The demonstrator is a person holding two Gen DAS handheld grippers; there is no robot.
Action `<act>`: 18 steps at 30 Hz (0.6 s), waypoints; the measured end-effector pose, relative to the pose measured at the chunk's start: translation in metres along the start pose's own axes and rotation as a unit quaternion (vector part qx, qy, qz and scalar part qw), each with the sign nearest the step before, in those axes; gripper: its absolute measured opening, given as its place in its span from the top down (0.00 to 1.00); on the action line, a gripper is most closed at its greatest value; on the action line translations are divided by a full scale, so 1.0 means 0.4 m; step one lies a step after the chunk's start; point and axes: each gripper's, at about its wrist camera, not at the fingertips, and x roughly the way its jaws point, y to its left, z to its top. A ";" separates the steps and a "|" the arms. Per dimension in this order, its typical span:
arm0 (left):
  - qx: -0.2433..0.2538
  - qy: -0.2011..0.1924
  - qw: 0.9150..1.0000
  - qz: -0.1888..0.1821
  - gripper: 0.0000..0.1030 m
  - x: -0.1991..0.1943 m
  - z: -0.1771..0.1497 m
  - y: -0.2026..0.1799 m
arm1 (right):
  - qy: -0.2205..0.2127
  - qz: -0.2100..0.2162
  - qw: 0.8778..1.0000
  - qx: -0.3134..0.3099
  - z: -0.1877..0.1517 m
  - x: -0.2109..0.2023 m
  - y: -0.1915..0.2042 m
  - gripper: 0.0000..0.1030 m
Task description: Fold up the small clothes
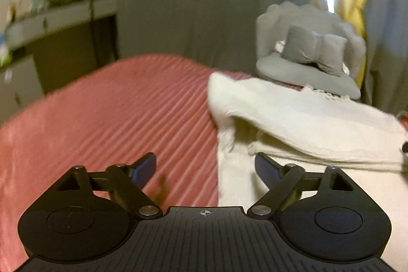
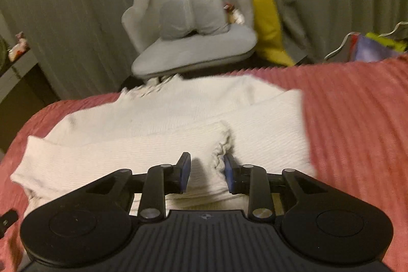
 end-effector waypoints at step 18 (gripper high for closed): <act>0.060 0.014 0.998 0.017 0.25 0.128 0.071 -0.060 | -0.067 -0.105 0.987 -0.097 0.037 -0.060 -0.031 0.95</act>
